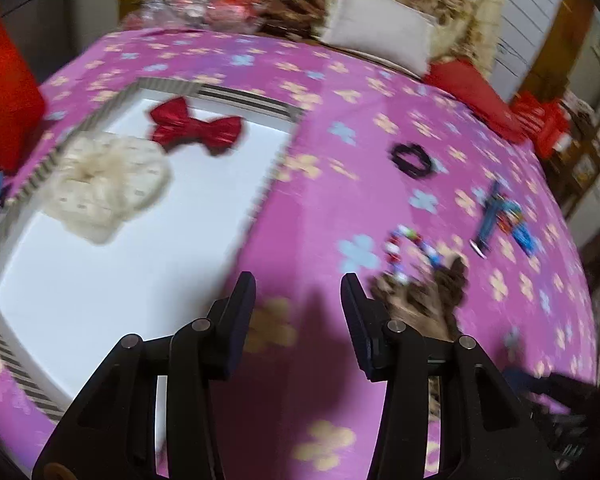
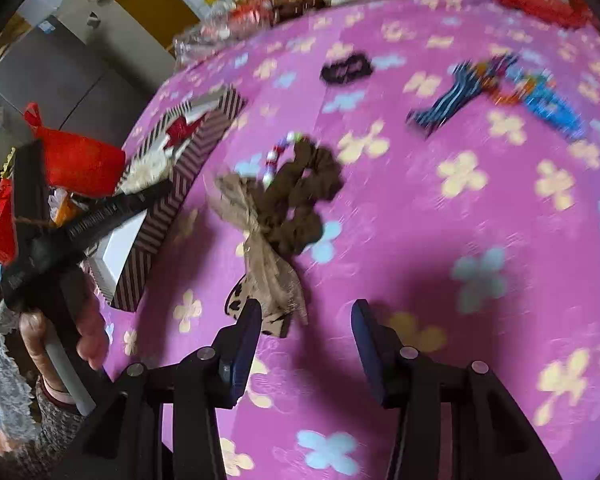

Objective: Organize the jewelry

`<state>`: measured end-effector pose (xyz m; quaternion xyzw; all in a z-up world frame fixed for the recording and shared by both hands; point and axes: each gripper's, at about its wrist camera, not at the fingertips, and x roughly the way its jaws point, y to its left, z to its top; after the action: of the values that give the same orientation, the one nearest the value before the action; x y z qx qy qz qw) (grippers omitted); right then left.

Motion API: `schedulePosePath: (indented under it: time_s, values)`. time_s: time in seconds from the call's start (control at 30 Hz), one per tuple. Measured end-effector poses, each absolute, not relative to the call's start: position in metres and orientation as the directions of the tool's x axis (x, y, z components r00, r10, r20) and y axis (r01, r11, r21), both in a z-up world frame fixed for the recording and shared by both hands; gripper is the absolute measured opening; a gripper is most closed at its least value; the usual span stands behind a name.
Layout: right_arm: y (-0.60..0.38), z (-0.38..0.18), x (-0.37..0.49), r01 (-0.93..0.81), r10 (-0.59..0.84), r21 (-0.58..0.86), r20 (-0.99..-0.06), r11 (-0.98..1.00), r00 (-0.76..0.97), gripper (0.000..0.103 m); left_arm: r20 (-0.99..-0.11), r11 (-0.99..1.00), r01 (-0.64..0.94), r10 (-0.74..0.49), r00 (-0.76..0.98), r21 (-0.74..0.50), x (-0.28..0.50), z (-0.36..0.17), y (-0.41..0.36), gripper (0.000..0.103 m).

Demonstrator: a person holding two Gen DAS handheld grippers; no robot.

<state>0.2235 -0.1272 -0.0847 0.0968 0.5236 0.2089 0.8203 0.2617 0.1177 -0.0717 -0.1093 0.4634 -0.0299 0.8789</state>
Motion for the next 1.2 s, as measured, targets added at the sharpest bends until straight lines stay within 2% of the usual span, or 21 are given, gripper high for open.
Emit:
schedulePosePath:
  time_s: [0.2, 0.5, 0.53, 0.57, 0.6, 1.03, 1.13, 1.2]
  values:
    - [-0.149, -0.076, 0.225, -0.194, 0.373, 0.319, -0.818, 0.928, 0.438, 0.045, -0.813, 0.958, 0.109, -0.283, 0.508, -0.265, 0.254, -0.084, 0.063, 0.044]
    - [-0.152, -0.069, 0.268, -0.184, 0.354, 0.303, -0.809, 0.935, 0.469, 0.045, -0.816, 0.957, 0.156, -0.289, 0.501, -0.243, 0.263, -0.096, 0.029, 0.042]
    - [-0.150, -0.068, 0.280, -0.185, 0.354, 0.302, -0.810, 0.935, 0.467, 0.045, -0.816, 0.956, 0.156, -0.293, 0.499, -0.247, 0.263, -0.097, 0.030, 0.035]
    - [-0.148, -0.067, 0.292, -0.184, 0.354, 0.302, -0.811, 0.935, 0.466, 0.045, -0.815, 0.953, 0.160, -0.303, 0.494, -0.258, 0.264, -0.097, 0.031, 0.012]
    - [-0.145, -0.068, 0.305, -0.180, 0.350, 0.300, -0.813, 0.937, 0.466, 0.045, -0.817, 0.947, 0.166, -0.320, 0.480, -0.274, 0.264, -0.097, 0.032, 0.008]
    - [-0.096, -0.090, 0.467, -0.126, 0.247, 0.214, -0.871, 0.969, 0.424, 0.045, -0.768, 0.887, 0.159, -0.455, 0.451, -0.433, 0.267, -0.093, 0.066, 0.009]
    - [-0.082, -0.101, 0.479, -0.148, 0.179, 0.127, -0.889, 0.981, 0.423, 0.044, -0.754, 0.875, 0.162, -0.477, 0.452, -0.456, 0.269, -0.090, 0.069, 0.022]
    - [-0.077, -0.103, 0.481, -0.161, 0.125, 0.059, -0.887, 0.985, 0.445, 0.031, -0.743, 0.865, 0.159, -0.492, 0.453, -0.476, 0.269, -0.089, 0.070, 0.033]
